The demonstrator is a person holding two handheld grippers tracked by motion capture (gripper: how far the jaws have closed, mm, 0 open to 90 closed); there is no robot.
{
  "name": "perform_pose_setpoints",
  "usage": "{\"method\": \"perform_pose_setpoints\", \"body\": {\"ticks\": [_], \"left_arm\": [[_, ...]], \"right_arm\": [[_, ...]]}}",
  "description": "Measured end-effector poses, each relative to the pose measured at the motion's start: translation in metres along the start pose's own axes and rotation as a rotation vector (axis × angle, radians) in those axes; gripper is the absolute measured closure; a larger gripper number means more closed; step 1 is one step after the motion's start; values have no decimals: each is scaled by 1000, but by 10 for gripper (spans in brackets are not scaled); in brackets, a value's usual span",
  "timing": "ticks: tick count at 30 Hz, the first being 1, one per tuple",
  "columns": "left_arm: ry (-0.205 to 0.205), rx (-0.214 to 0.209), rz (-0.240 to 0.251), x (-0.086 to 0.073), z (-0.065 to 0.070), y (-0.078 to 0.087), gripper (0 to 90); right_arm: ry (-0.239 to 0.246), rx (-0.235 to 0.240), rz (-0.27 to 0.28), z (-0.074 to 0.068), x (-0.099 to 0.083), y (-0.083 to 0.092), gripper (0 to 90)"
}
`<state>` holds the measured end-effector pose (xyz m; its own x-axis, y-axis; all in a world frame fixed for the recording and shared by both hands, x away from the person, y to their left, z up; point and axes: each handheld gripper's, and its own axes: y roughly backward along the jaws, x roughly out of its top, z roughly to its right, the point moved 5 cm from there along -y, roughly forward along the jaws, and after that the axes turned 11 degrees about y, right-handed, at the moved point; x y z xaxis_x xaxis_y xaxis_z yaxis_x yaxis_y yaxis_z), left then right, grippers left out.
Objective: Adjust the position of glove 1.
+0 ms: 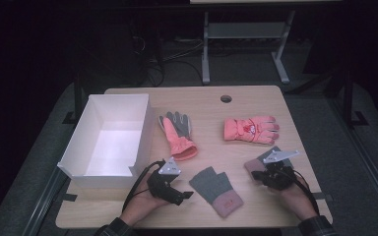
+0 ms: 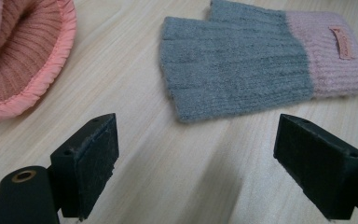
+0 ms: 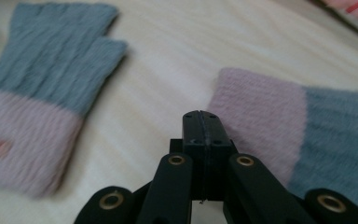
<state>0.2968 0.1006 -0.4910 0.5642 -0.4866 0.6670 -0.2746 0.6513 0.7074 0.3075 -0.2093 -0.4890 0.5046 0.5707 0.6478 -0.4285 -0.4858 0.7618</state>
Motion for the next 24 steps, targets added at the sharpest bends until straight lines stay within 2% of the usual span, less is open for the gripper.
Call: {"method": "perform_pose_setpoints", "body": {"ticks": [2,4,5,6,7,9,15,19,24], "left_arm": [[-6,2,-4,0,0,0,135],[2,2,0,0,0,0,135],[1,4,-3,0,0,1,135],[-4,3,-5,0,-1,1,135],[0,2,-2,0,-1,0,135],[2,1,1,0,-1,0,135],[3,1,4,0,0,-1,135],[1,1,-1,0,-1,0,135],[3,0,3,0,-1,-1,135]], "right_arm": [[13,-4,7,-5,-3,5,900],[9,-17,29,-3,-1,11,900],[4,-32,49,3,0,14,900],[-26,-57,65,14,2,17,900],[-43,-68,66,18,2,17,900],[-74,-121,75,40,2,18,900],[-158,-236,81,88,6,12,900],[-190,-272,59,107,6,2,900],[-208,-274,5,117,-1,-13,900]]}}
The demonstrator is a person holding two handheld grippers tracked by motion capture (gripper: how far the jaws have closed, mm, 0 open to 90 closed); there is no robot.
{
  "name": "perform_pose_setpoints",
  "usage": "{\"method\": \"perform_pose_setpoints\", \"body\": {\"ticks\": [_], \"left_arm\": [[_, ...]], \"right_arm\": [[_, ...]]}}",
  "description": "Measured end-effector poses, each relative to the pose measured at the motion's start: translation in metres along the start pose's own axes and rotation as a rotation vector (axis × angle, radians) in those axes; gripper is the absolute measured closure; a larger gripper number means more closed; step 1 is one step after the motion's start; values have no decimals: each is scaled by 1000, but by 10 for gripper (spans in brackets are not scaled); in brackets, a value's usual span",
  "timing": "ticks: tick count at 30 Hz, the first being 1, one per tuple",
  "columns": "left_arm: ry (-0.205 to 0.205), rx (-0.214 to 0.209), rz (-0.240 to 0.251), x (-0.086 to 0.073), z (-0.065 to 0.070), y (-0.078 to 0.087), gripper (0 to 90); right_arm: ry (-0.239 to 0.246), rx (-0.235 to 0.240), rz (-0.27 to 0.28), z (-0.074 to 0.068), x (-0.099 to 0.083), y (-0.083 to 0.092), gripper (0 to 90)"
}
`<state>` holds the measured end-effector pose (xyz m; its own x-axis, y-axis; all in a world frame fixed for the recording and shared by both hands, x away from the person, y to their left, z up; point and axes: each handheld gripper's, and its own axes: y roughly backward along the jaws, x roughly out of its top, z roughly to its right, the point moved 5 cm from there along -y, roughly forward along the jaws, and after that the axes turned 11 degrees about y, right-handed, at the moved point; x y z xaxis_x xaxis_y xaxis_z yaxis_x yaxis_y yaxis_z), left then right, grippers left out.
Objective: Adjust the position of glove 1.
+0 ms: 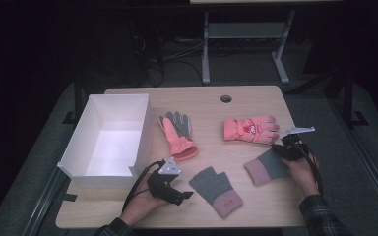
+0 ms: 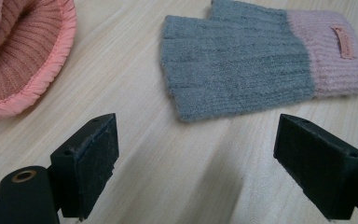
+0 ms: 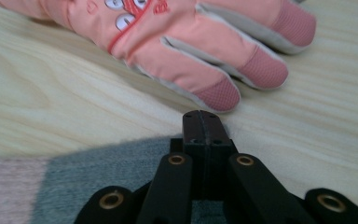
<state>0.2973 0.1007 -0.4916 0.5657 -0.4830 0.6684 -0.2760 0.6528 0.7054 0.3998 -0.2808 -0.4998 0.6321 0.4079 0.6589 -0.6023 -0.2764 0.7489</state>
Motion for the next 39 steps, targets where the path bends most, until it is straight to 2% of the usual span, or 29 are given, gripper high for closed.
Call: {"method": "perform_pose_setpoints", "body": {"ticks": [4,8,12,15,27,28,33,37,39], "left_arm": [[4,-1,3,0,1,0,135],[-2,0,-5,0,0,1,135],[7,-4,0,0,0,0,135],[-1,-4,-6,-1,0,0,135],[5,-8,-7,-1,-1,0,135],[5,-8,-6,-1,-1,0,135],[21,-15,1,0,0,0,135],[23,-19,0,0,0,-1,135],[23,-20,0,0,0,0,135]], "right_arm": [[-1,8,-5,-1,-1,-2,900],[11,38,-3,-8,0,-2,900],[50,60,-2,-21,5,-5,900],[75,74,0,-30,10,-7,900],[125,137,9,-60,33,-25,900],[140,142,16,-63,35,-26,900],[149,181,15,-76,44,-32,900],[189,215,17,-92,51,-37,900],[209,213,22,-96,52,-36,900]]}}
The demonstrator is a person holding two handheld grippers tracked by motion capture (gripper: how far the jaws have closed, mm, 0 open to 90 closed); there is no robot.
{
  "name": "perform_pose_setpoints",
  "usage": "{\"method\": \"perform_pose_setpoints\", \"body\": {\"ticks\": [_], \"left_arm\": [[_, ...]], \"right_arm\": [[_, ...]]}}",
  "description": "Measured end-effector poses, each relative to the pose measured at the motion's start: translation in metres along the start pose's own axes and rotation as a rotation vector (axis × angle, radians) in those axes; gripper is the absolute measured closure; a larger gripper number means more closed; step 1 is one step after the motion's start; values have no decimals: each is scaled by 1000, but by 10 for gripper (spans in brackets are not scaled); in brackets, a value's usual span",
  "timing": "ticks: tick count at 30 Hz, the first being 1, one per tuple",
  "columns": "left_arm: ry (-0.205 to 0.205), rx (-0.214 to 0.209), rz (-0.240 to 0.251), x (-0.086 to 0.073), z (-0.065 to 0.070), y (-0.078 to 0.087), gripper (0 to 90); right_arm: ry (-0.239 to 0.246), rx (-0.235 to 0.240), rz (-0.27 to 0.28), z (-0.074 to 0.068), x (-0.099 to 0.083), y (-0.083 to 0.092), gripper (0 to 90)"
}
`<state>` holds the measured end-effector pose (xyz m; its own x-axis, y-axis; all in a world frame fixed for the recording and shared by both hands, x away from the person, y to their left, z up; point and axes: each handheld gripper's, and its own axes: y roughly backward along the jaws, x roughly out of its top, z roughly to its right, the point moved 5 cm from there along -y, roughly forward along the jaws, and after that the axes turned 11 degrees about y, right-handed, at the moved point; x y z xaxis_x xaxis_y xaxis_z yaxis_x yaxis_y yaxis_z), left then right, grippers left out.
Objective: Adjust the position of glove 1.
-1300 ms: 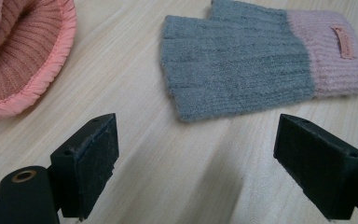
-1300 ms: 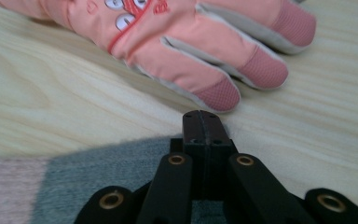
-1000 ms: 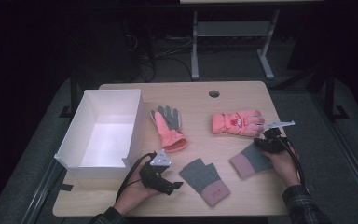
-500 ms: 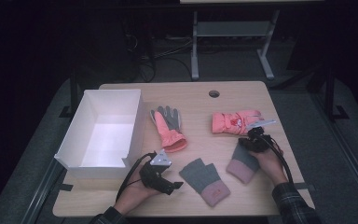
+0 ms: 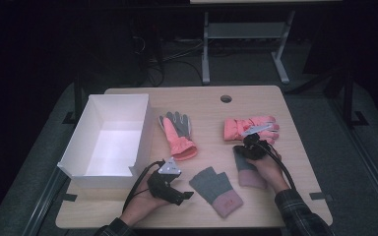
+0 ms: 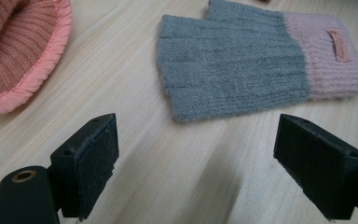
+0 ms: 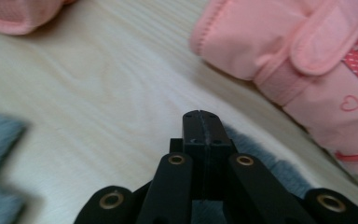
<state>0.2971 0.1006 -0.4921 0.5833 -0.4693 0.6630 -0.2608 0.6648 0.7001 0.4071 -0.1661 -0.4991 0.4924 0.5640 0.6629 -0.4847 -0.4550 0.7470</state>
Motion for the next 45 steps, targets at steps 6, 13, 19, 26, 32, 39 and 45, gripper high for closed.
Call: {"method": "perform_pose_setpoints", "body": {"ticks": [6,13,19,26,32,39,45], "left_arm": [[13,-4,9,0,-1,1,135],[12,-3,11,0,0,1,135],[8,1,2,-1,1,1,135],[12,-2,3,-2,1,1,135],[6,1,0,-2,1,1,135],[4,3,-4,-2,2,0,135],[7,9,-1,-2,1,1,135]], "right_arm": [[9,42,26,-21,-5,28,900],[25,114,19,-57,-29,51,900],[44,126,-33,-72,-44,56,900],[12,102,-42,-61,-62,72,900],[-26,73,-38,-46,-78,89,900],[-71,16,-51,-25,-94,102,900],[-80,0,4,-27,-79,101,803]]}}
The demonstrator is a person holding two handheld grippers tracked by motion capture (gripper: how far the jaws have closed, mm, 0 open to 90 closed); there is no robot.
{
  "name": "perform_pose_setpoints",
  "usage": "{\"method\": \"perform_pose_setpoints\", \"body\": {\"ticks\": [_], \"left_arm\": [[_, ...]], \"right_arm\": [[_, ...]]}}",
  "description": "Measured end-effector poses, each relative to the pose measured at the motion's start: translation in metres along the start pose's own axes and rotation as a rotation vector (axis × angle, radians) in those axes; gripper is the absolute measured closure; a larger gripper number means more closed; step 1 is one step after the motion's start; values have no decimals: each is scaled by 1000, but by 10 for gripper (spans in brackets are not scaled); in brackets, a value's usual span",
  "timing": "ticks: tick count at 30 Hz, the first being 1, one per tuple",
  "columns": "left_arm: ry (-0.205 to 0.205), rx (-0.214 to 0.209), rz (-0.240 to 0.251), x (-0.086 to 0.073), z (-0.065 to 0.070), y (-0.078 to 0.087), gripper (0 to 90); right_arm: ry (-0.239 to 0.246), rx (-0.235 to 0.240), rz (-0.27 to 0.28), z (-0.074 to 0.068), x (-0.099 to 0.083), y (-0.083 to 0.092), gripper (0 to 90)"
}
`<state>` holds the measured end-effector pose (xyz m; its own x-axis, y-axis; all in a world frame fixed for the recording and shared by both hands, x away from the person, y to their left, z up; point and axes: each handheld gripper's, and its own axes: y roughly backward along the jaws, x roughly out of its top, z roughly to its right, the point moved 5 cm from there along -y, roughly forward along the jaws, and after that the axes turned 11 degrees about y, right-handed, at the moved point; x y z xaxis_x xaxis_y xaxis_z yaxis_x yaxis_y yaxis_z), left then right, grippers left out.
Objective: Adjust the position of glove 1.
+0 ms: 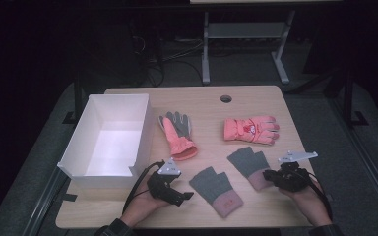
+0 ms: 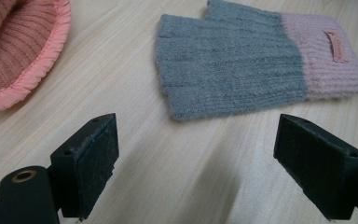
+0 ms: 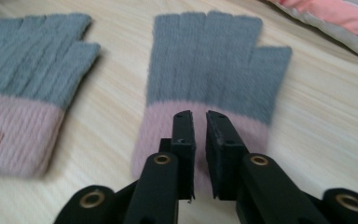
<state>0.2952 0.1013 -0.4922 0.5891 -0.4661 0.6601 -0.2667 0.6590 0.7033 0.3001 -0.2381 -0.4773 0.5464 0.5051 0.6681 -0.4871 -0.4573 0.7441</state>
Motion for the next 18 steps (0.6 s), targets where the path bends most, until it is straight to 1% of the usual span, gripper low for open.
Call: {"method": "perform_pose_setpoints", "body": {"ticks": [2,3,4,5,6,8,9,10,11,12,14,15,17,18], "left_arm": [[-4,0,-1,0,0,0,135],[-8,1,-2,0,0,0,135],[-16,2,-6,0,0,0,135],[-15,2,-4,0,0,0,135],[-13,2,-2,0,0,0,135],[-15,3,-2,0,0,0,135],[-15,2,-2,0,-1,0,135],[-11,2,-2,0,0,0,135],[-6,0,-3,0,0,0,135],[-7,0,-4,0,0,0,135],[-8,1,-3,0,0,0,135],[-8,2,-3,0,0,0,136],[-9,4,-1,0,-1,0,135],[-7,5,-4,0,-1,0,135]], "right_arm": [[-10,-3,1,-1,5,-6,742],[-23,-11,-3,-1,7,-10,730],[-23,-25,-2,0,11,-14,719],[-23,-38,-1,0,14,-17,695],[-33,-57,3,1,17,-19,687],[-44,-80,6,4,21,-25,645],[-58,-80,10,5,21,-27,636],[-76,-67,3,4,22,-30,625],[-79,-73,-1,5,22,-33,616],[-68,-89,-19,6,21,-36,618],[-67,-84,-45,7,18,-43,645],[-67,-88,-44,6,17,-44,664],[-45,-107,-48,6,17,-45,752],[-40,-111,-43,5,17,-46,782]]}}
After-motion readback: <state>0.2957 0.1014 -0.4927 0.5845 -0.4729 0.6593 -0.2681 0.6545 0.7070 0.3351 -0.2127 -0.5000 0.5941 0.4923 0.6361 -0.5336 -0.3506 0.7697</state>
